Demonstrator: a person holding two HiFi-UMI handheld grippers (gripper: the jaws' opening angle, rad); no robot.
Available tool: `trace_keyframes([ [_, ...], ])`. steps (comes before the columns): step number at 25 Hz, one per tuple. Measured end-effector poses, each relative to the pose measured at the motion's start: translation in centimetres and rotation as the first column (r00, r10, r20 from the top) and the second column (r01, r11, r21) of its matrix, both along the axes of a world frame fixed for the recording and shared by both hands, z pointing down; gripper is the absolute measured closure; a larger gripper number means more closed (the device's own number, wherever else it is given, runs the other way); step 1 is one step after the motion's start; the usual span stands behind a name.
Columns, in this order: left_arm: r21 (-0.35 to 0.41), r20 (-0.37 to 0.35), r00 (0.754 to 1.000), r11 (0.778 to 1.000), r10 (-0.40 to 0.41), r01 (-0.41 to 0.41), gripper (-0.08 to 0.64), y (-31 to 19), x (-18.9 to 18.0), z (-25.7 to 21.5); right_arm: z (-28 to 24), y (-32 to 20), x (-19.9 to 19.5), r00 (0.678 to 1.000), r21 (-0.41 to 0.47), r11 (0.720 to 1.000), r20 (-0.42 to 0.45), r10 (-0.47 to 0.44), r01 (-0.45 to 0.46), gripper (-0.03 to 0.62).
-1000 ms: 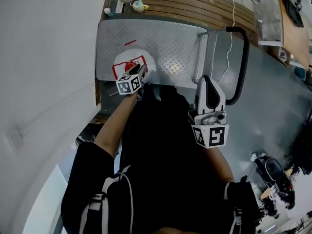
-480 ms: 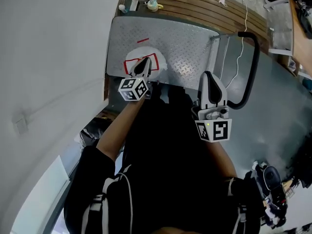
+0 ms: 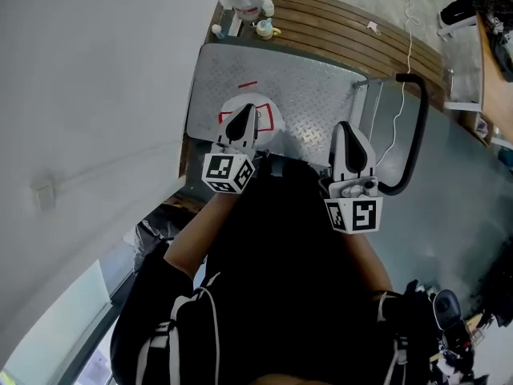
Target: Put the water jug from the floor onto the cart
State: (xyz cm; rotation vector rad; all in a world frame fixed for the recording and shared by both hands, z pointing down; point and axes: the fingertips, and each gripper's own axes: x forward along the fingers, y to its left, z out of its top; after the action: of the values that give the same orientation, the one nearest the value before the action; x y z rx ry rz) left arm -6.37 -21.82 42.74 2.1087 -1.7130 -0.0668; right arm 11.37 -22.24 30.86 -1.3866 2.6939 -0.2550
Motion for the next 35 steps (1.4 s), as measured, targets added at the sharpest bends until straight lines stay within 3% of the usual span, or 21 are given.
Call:
trace_keyframes([
  [7,0.181,0.065,0.998,0.983,-0.008,-0.004,0.541,0.7,0.4,-7.4,-1.9,0.3,-1.7,1.000,0.047,0.999,-0.005,0.002,-0.002,0.574],
  [10,0.221,0.080,0.997,0.975,-0.006,-0.012,0.541,1.0,0.3,-9.0,-2.3,1.0,-2.8,1.000,0.057,0.998,-0.012,-0.004,0.005,0.574],
  [19,0.215,0.073,0.997,0.975,0.038,-0.053,0.541,2.8,-1.3,-8.2,-1.8,4.5,-7.1,0.999,0.048,0.999,-0.052,-0.017,0.020,0.574],
  [25,0.227,0.094,0.993,0.970,0.072,-0.091,0.541,3.4,-1.8,-8.6,-1.4,5.0,-7.9,0.998,0.044,0.999,-0.056,0.015,-0.013,0.575],
  [35,0.251,0.091,0.995,0.966,0.046,-0.068,0.541,3.4,-4.0,-9.0,-1.5,4.8,-9.2,0.998,0.059,0.998,-0.068,0.016,-0.012,0.575],
])
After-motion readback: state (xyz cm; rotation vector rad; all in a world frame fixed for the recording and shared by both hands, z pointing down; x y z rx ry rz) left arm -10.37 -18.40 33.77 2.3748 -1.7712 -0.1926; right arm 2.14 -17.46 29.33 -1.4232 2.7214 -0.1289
